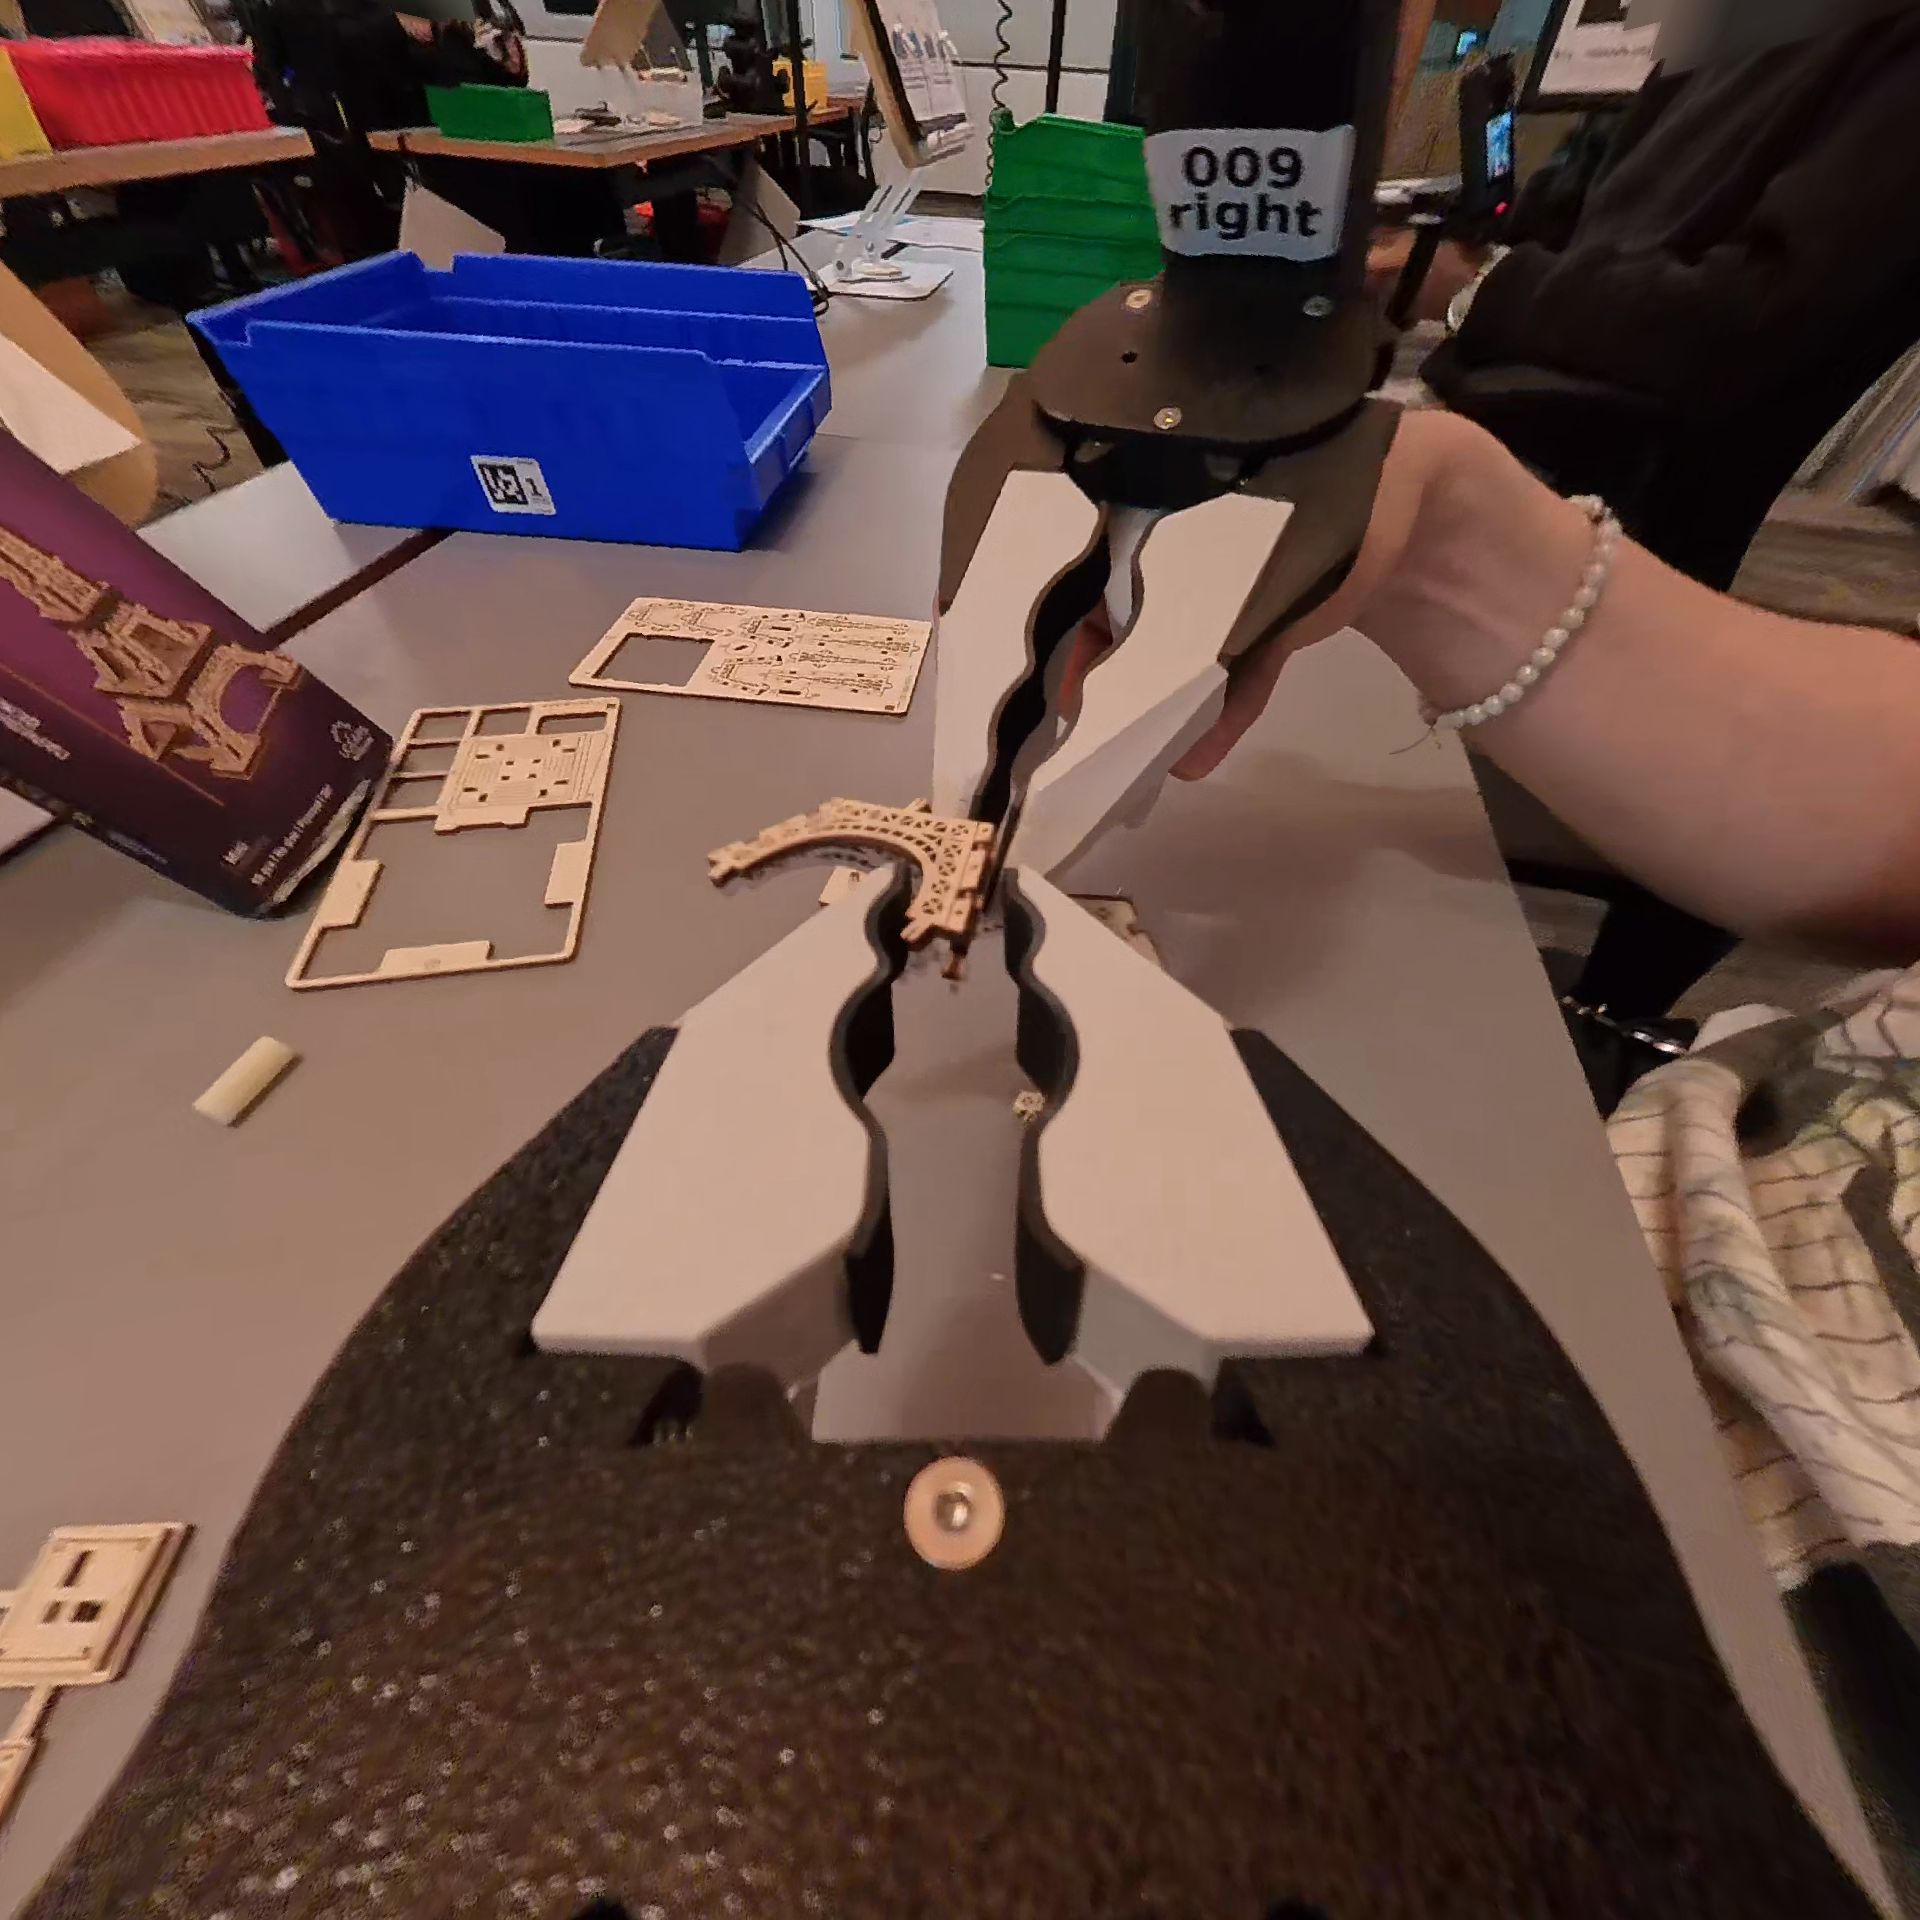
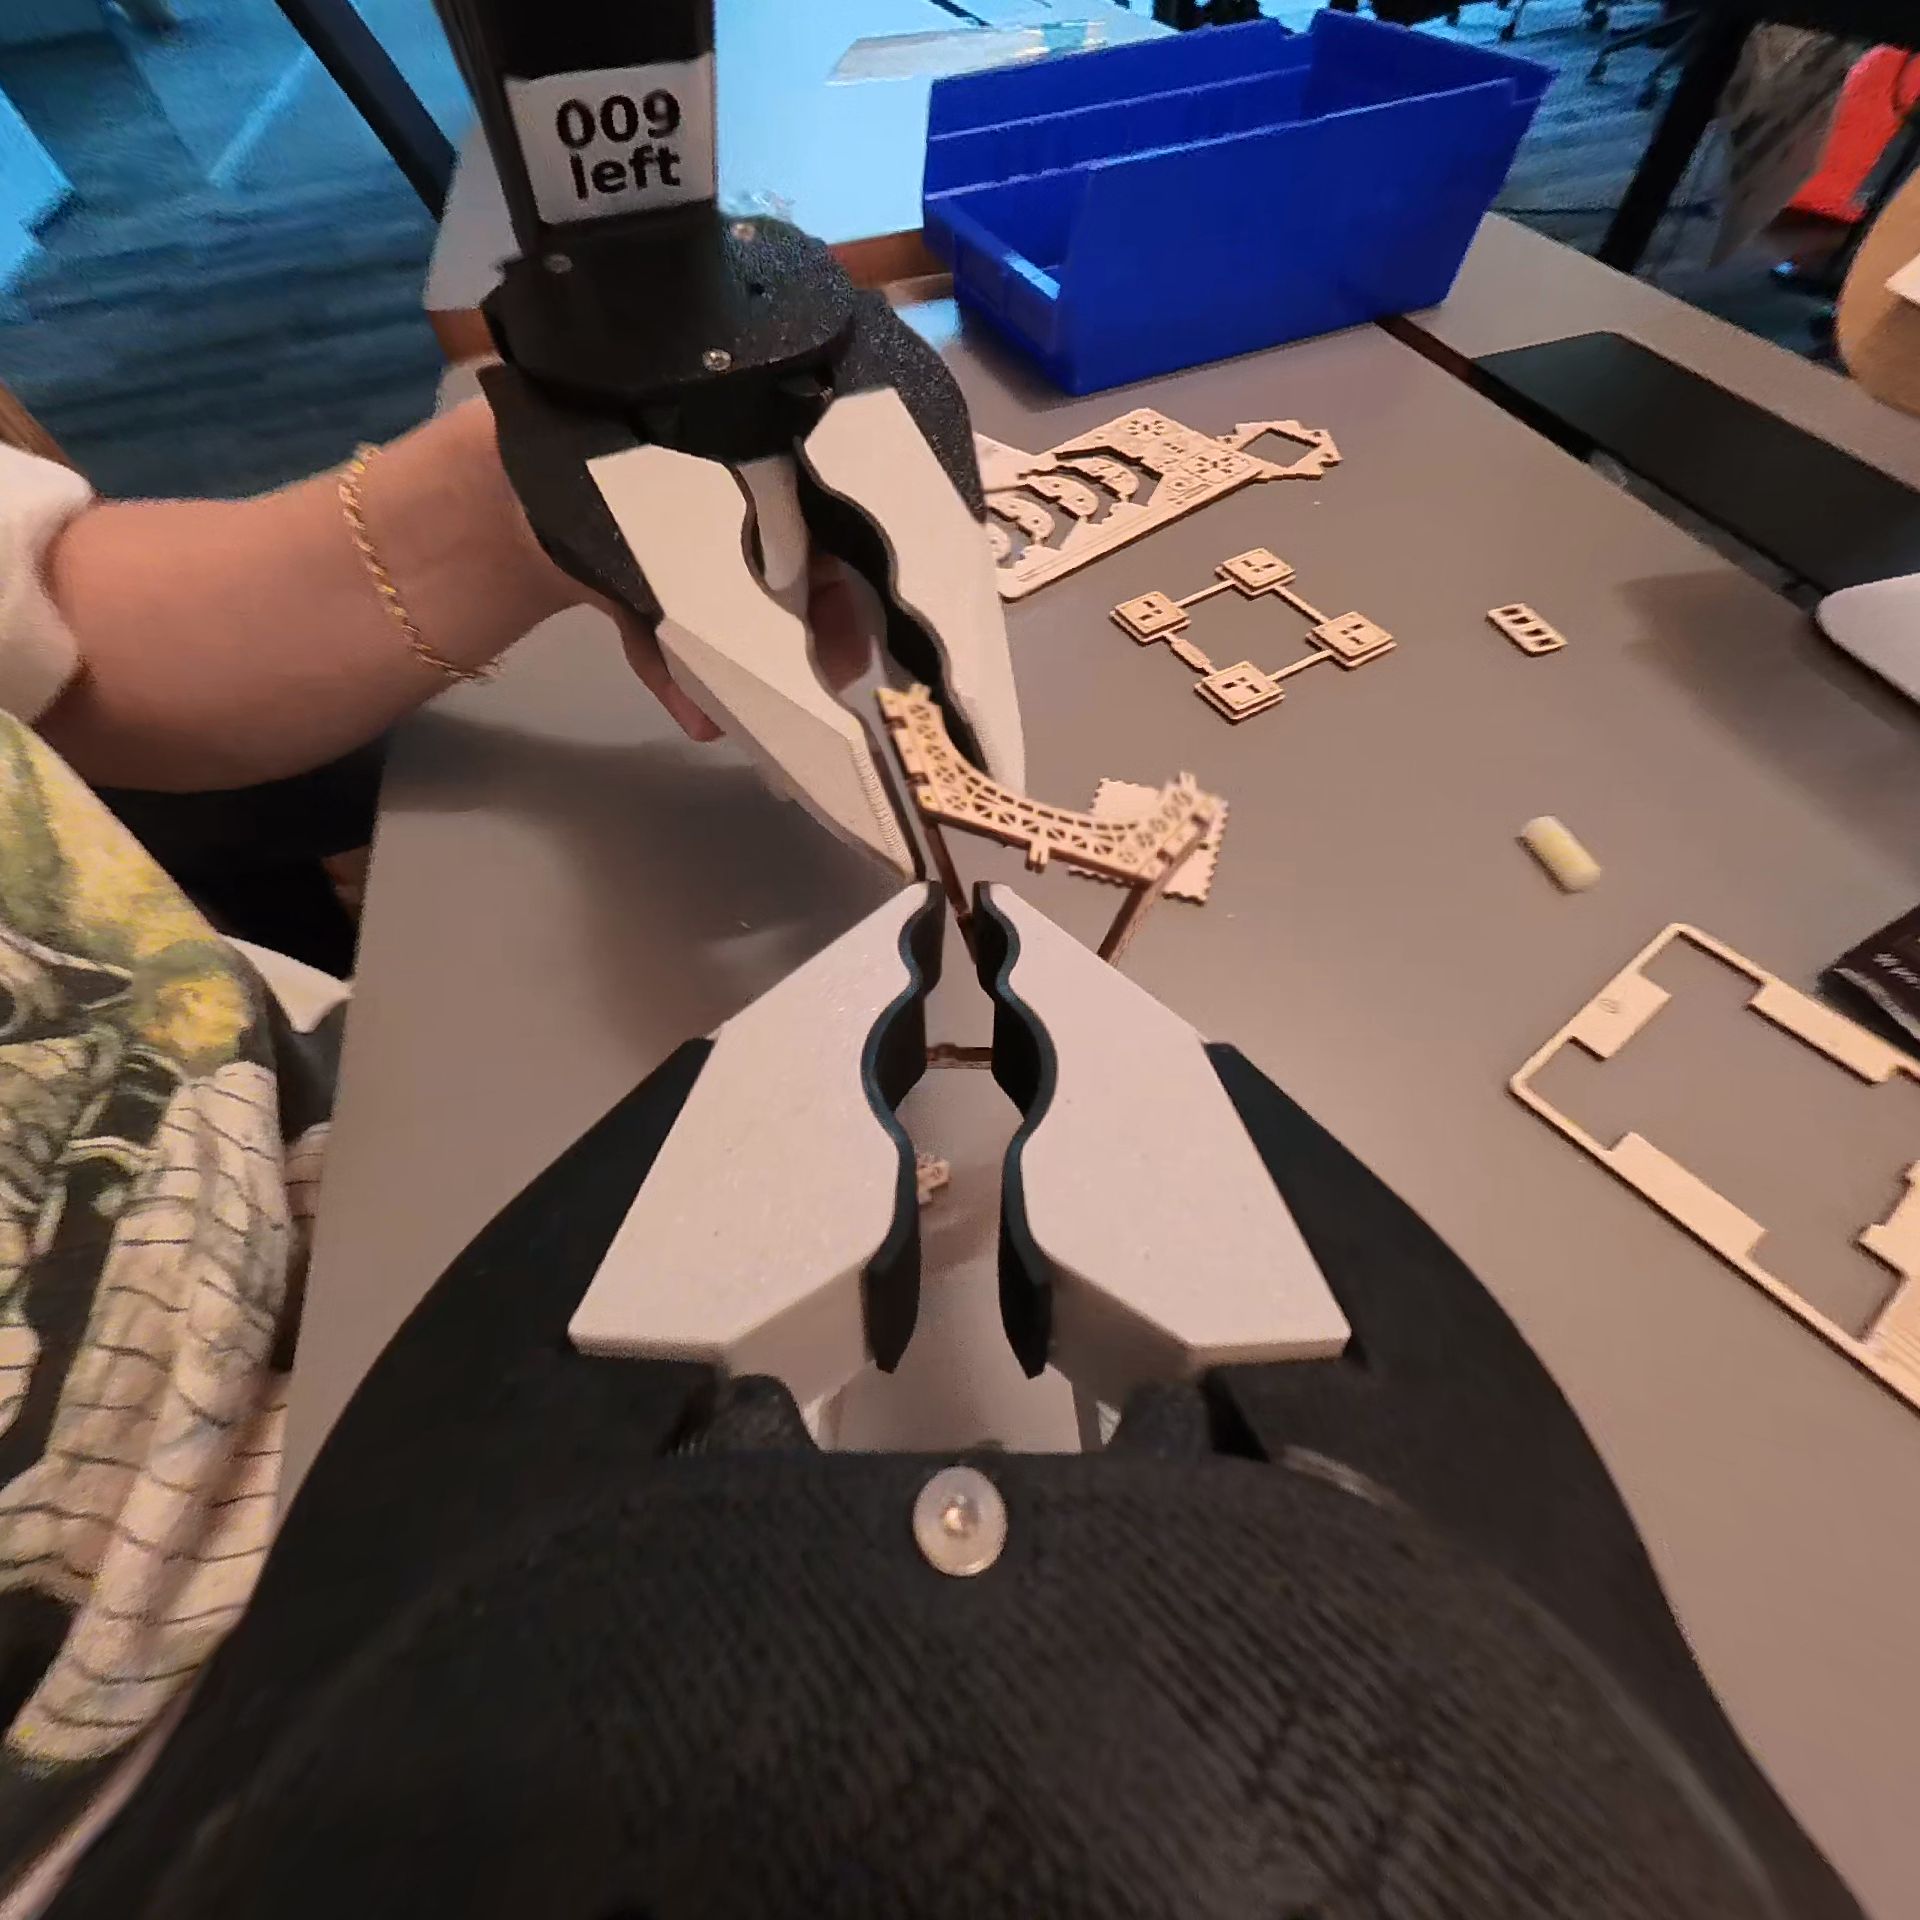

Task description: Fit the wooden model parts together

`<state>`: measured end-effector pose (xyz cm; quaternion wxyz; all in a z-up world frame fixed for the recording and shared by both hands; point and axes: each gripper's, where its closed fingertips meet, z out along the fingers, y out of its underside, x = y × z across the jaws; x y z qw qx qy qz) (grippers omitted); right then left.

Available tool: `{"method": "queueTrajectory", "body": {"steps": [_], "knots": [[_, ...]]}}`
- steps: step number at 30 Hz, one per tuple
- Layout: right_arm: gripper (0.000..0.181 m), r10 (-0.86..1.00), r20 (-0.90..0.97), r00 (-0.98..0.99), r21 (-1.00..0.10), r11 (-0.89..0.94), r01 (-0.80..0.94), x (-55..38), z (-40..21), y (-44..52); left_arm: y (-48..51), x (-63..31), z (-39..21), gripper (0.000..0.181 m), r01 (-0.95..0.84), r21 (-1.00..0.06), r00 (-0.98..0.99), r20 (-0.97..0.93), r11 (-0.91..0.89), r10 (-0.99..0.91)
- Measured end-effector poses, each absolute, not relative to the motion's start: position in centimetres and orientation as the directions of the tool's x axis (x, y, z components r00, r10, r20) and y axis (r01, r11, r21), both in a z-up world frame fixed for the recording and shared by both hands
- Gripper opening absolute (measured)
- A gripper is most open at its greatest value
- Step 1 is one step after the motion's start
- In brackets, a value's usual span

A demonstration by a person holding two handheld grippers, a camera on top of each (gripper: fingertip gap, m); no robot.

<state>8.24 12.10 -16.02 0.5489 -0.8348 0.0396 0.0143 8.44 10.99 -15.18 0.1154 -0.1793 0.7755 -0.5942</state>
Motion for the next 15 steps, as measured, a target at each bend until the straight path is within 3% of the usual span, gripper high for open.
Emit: {"method": "queueTrajectory", "body": {"steps": [7, 15], "knots": [[0.001, 0.041, -0.306, 0.951, -0.903, -0.329, -0.276, 6.9, -15.9, 12.1, 11.2, 7.9, -14.8, 0.026, 0.117, -0.929, -0.898, -0.250, 0.351, -0.362], [0.000, 0.156, -0.525, 0.837, -0.832, -0.303, -0.465, 5.9, -17.0, 11.7, 12.3, 8.4, -17.1, 0.025, 0.366, -0.777, -0.802, -0.542, 0.512, -0.251]]}}
